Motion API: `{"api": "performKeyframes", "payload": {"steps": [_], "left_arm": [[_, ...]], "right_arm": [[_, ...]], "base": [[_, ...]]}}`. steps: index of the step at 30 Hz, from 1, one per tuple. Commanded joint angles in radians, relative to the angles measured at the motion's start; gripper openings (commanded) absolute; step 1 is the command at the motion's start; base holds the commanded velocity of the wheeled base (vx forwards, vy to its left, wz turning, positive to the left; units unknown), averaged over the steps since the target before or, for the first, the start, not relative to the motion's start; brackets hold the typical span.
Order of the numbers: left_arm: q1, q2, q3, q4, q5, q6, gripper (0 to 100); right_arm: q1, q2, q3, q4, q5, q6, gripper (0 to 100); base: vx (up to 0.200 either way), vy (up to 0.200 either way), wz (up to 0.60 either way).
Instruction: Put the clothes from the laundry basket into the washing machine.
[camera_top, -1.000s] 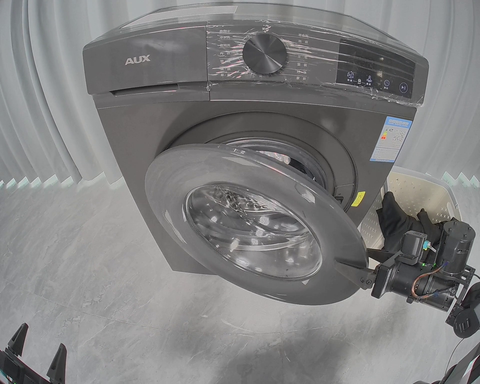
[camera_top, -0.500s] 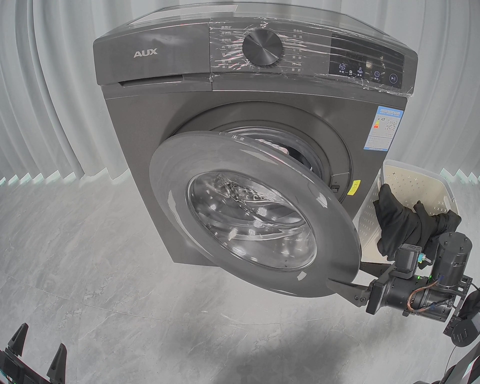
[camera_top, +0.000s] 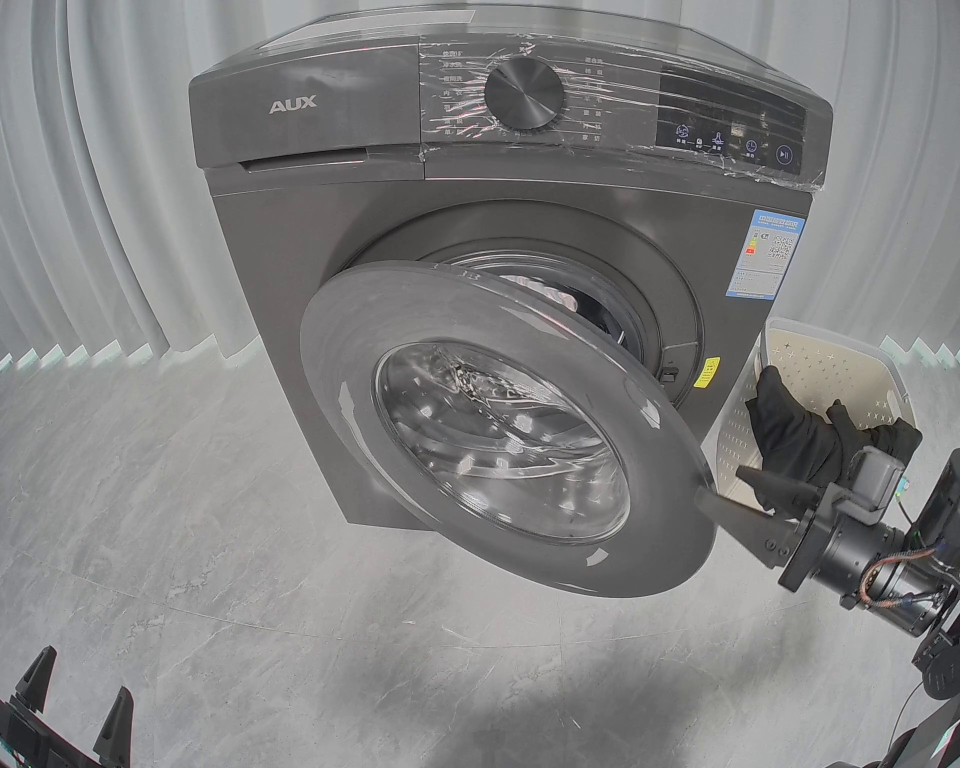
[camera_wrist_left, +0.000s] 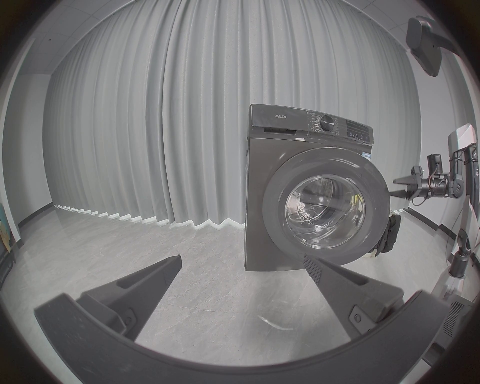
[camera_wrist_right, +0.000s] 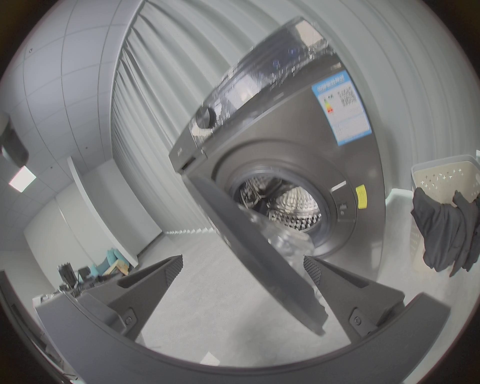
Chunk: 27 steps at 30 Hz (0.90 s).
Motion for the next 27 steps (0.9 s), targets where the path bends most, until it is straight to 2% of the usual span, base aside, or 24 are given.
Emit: {"api": "performKeyframes", "payload": {"steps": [1, 4, 10, 15, 18, 19, 20, 27], "left_arm": [[0.0, -0.016, 0.016, 0.0, 0.0, -0.001, 100], [0.0, -0.016, 0.016, 0.0, 0.0, -0.001, 100], [-0.002, -0.016, 0.016, 0.0, 0.0, 0.001, 100], [0.0, -0.016, 0.016, 0.0, 0.0, -0.001, 100], [0.0, -0.016, 0.016, 0.0, 0.0, -0.001, 100], [0.0, -0.016, 0.016, 0.0, 0.0, 0.001, 100], [0.0, -0.016, 0.016, 0.0, 0.0, -0.001, 100], [0.0, -0.016, 0.016, 0.0, 0.0, -0.001, 100]], "right_arm": [[-0.046, -0.079, -0.098, 0.018, 0.002, 0.02, 100], [-0.074, -0.07, -0.161, 0.038, -0.007, 0.023, 100], [-0.16, 0.004, -0.175, 0.13, -0.012, 0.02, 100], [-0.18, 0.111, -0.179, 0.127, -0.04, 0.005, 100], [-0.191, 0.154, -0.172, 0.122, -0.052, -0.02, 100], [-0.201, 0.2, -0.166, 0.121, -0.061, -0.049, 100], [-0.201, 0.214, -0.163, 0.119, -0.064, -0.057, 100], [-0.174, 0.233, -0.114, 0.118, -0.064, -0.064, 100]], "base": [[0.0, 0.0, 0.0], [0.0, 0.0, 0.0], [0.0, 0.0, 0.0], [0.0, 0.0, 0.0], [0.0, 0.0, 0.0], [0.0, 0.0, 0.0], [0.0, 0.0, 0.0], [0.0, 0.0, 0.0]]}}
